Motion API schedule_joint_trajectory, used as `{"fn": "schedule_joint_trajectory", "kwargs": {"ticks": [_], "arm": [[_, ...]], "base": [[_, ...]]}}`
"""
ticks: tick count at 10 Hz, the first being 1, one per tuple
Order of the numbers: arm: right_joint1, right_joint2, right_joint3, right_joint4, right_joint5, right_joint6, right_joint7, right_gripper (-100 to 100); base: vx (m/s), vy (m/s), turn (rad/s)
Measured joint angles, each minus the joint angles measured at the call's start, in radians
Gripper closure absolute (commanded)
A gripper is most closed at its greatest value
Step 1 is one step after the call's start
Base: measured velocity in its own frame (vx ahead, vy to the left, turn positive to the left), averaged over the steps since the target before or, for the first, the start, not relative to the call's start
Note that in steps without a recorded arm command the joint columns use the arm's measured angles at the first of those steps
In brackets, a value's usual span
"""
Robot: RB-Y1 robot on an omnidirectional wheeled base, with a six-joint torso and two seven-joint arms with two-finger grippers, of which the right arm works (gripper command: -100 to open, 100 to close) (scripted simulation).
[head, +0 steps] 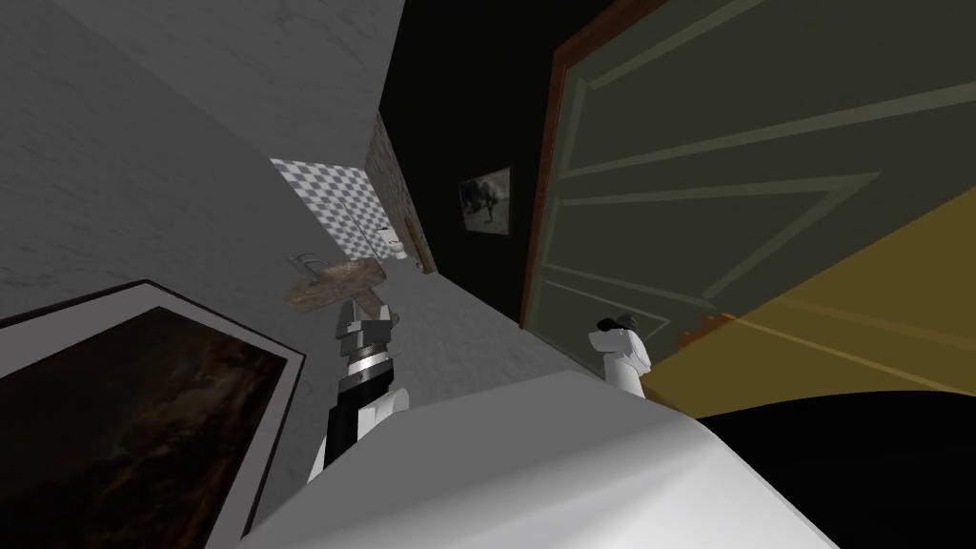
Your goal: Push the door open
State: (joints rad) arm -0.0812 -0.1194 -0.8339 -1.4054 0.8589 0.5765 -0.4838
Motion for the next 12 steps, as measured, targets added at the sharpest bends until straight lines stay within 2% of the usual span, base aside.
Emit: {"fn": "schedule_joint_trajectory", "kwargs": {"ticks": [5, 7, 8, 9, 12], "arm": [[-0.038, -0.004, -0.067, 0.059, 0.062, 0.078, -0.019, -100], [-0.055, -0.007, -0.096, 0.096, 0.099, 0.1, -0.041, -100], [-0.068, -0.012, -0.113, 0.113, 0.115, 0.121, -0.044, -100], [-0.072, -0.007, -0.125, 0.119, 0.127, 0.137, -0.047, -100], [-0.103, -0.007, -0.173, 0.179, 0.199, 0.187, -0.086, -100]], "base": [[-0.069, -0.084, 0.274], [-0.095, -0.084, 0.309], [-0.084, -0.08, 0.252], [-0.105, -0.078, 0.326], [-0.119, -0.081, 0.365]]}}
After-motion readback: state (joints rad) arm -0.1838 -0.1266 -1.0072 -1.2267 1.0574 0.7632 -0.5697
